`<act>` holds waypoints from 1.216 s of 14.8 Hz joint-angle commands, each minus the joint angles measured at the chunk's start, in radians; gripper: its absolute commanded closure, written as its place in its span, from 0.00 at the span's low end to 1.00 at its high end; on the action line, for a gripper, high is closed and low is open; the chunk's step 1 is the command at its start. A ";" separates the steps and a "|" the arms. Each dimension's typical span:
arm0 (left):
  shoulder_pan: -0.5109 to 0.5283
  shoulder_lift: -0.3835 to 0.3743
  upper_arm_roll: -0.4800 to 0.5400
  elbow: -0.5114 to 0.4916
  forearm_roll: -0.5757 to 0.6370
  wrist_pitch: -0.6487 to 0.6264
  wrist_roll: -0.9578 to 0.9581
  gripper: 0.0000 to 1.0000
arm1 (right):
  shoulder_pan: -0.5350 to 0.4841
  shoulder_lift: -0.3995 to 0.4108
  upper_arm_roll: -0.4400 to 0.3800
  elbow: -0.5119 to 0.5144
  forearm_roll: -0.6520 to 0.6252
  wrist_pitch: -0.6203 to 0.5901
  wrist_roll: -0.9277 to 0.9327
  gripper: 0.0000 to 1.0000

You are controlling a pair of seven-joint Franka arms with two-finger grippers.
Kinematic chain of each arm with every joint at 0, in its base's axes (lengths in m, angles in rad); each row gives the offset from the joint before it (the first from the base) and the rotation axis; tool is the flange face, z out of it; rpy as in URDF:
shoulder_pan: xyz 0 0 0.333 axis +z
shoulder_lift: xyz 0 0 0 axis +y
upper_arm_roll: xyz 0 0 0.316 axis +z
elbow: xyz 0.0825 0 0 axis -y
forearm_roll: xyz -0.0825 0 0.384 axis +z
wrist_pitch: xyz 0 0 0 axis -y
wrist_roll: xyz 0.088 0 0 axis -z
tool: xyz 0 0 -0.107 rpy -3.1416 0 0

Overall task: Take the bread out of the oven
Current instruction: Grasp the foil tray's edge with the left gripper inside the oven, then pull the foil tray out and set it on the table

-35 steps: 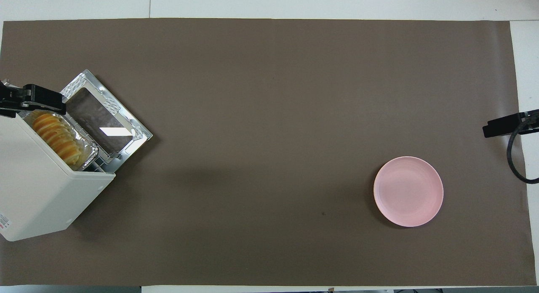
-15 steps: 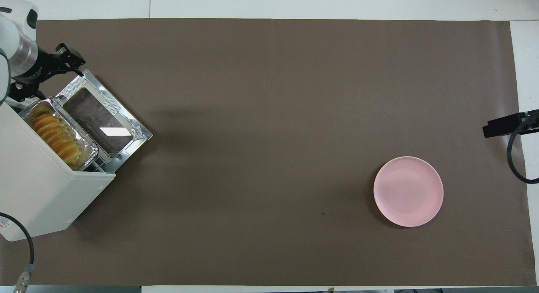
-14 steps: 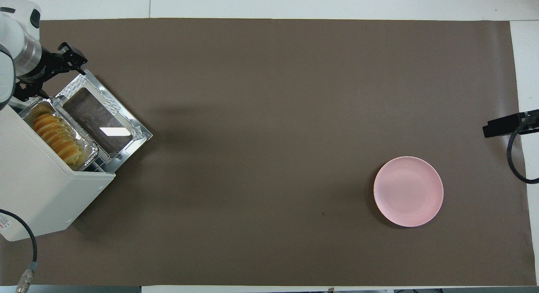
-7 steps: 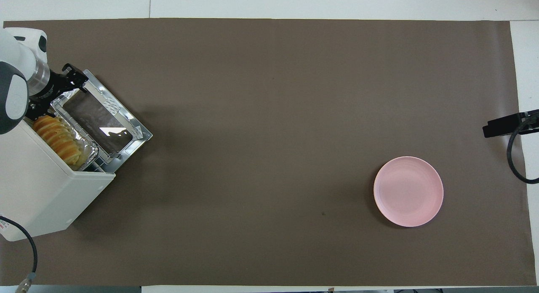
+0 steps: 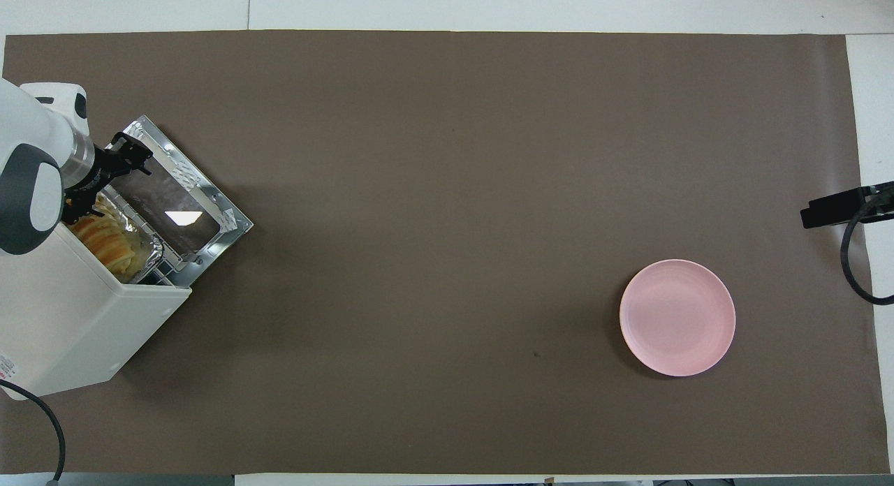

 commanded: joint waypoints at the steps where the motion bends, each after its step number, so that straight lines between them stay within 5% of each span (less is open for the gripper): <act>1: 0.016 -0.027 -0.008 -0.049 0.024 0.037 -0.035 0.02 | -0.004 -0.023 0.002 -0.023 0.016 -0.002 -0.006 0.00; 2: 0.010 -0.029 -0.008 -0.051 0.024 0.035 -0.038 0.08 | -0.004 -0.023 0.002 -0.023 0.016 -0.002 -0.006 0.00; 7: 0.002 -0.038 -0.008 -0.090 0.024 0.063 -0.022 0.93 | -0.004 -0.023 0.002 -0.023 0.016 -0.002 -0.006 0.00; 8: 0.001 -0.036 -0.008 -0.089 0.024 0.063 0.010 1.00 | -0.004 -0.023 0.002 -0.023 0.016 -0.002 -0.006 0.00; 12: -0.059 0.009 -0.011 0.038 0.029 0.044 0.201 1.00 | -0.004 -0.023 0.002 -0.021 0.016 -0.002 -0.006 0.00; 16: -0.301 0.106 -0.017 0.305 0.005 -0.083 0.263 1.00 | -0.004 -0.023 0.002 -0.023 0.016 -0.002 -0.006 0.00; 18: -0.446 0.117 -0.020 0.311 -0.026 -0.071 0.271 1.00 | -0.004 -0.023 0.002 -0.023 0.016 -0.002 -0.006 0.00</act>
